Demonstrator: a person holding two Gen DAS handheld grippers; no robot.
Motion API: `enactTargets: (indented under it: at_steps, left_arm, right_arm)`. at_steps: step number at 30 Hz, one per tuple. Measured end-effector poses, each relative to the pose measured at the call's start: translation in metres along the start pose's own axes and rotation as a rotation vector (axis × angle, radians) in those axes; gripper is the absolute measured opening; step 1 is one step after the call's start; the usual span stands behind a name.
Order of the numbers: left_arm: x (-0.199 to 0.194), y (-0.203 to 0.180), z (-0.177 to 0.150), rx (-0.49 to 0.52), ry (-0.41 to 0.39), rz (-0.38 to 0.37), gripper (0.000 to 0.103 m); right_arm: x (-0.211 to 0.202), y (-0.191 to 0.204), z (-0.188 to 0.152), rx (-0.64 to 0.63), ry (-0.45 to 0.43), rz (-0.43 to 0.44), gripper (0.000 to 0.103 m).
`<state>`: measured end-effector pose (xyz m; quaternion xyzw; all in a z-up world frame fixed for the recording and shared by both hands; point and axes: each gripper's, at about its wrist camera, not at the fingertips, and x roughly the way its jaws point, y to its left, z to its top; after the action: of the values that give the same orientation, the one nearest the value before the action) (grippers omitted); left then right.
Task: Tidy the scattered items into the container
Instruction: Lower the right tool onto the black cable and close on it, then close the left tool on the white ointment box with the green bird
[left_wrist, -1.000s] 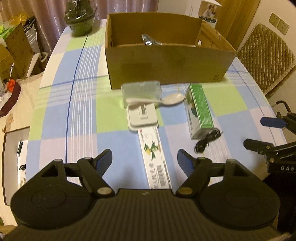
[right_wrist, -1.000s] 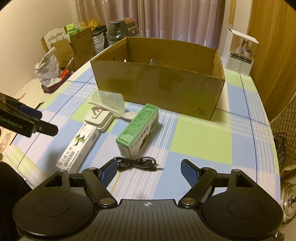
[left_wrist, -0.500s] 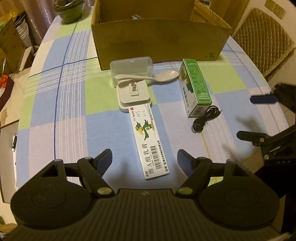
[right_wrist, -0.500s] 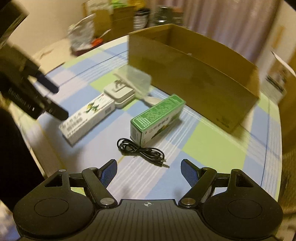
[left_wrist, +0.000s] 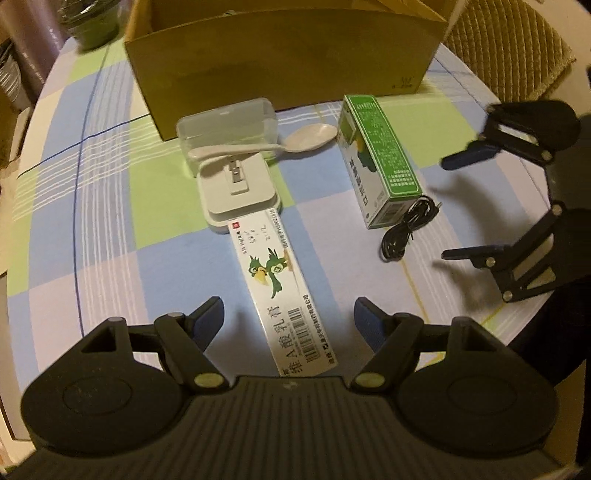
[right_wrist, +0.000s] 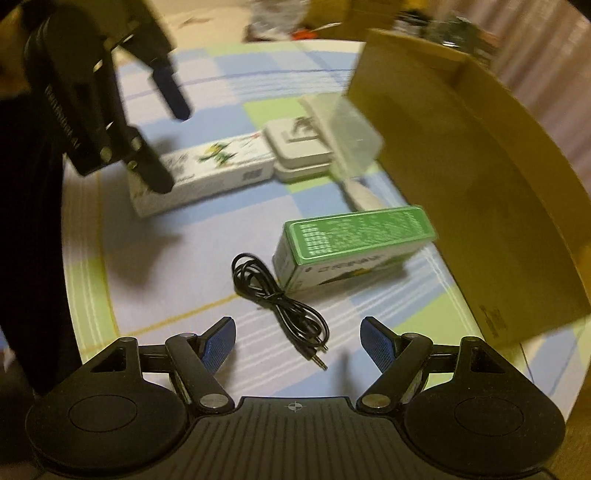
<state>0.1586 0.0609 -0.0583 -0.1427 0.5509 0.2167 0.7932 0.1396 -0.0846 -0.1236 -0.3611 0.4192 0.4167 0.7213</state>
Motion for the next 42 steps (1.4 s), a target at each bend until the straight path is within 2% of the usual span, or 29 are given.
enactTargets:
  at_steps: [9, 14, 15, 16, 19, 24, 27, 32, 36, 39, 42]
  left_arm:
    - [0.018, 0.000, 0.008, 0.076, 0.036, -0.029, 0.073]
    - [0.025, 0.004, 0.012, 0.080, 0.040, -0.054, 0.073]
    - [0.026, 0.005, 0.013, 0.078, 0.041, -0.056, 0.073]
    - [0.027, 0.005, 0.013, 0.075, 0.041, -0.057, 0.073]
    - [0.031, 0.006, 0.013, 0.070, 0.044, -0.064, 0.074]
    - [0.035, 0.009, 0.012, 0.053, 0.042, -0.066, 0.073]
    - [0.035, 0.009, 0.012, 0.053, 0.043, -0.069, 0.074]
    - [0.033, 0.009, 0.012, 0.052, 0.039, -0.075, 0.073]
    - [0.034, 0.013, 0.013, 0.028, 0.032, -0.089, 0.063]
    - [0.038, 0.015, 0.013, 0.016, 0.041, -0.091, 0.061]
    - [0.042, 0.015, 0.015, 0.019, 0.055, -0.072, 0.045]
  right_arm:
    - [0.024, -0.010, 0.010, -0.090, 0.030, 0.087, 0.081]
    - [0.032, -0.018, 0.012, -0.061, 0.035, 0.127, 0.080]
    - [0.033, -0.020, 0.012, -0.049, 0.032, 0.142, 0.068]
    - [0.033, -0.022, 0.012, -0.038, 0.029, 0.159, 0.064]
    - [0.033, -0.022, 0.014, -0.041, 0.029, 0.171, 0.063]
    - [0.030, -0.020, 0.014, -0.028, 0.043, 0.210, 0.027]
    - [0.026, -0.013, 0.011, -0.029, 0.061, 0.203, 0.026]
    - [0.019, -0.004, -0.001, 0.050, 0.068, 0.176, 0.026]
    - [0.016, -0.003, -0.010, 0.125, 0.078, 0.134, 0.026]
    - [0.013, -0.005, -0.014, 0.190, 0.084, 0.118, 0.026]
    - [0.012, -0.005, -0.015, 0.226, 0.078, 0.105, 0.027]
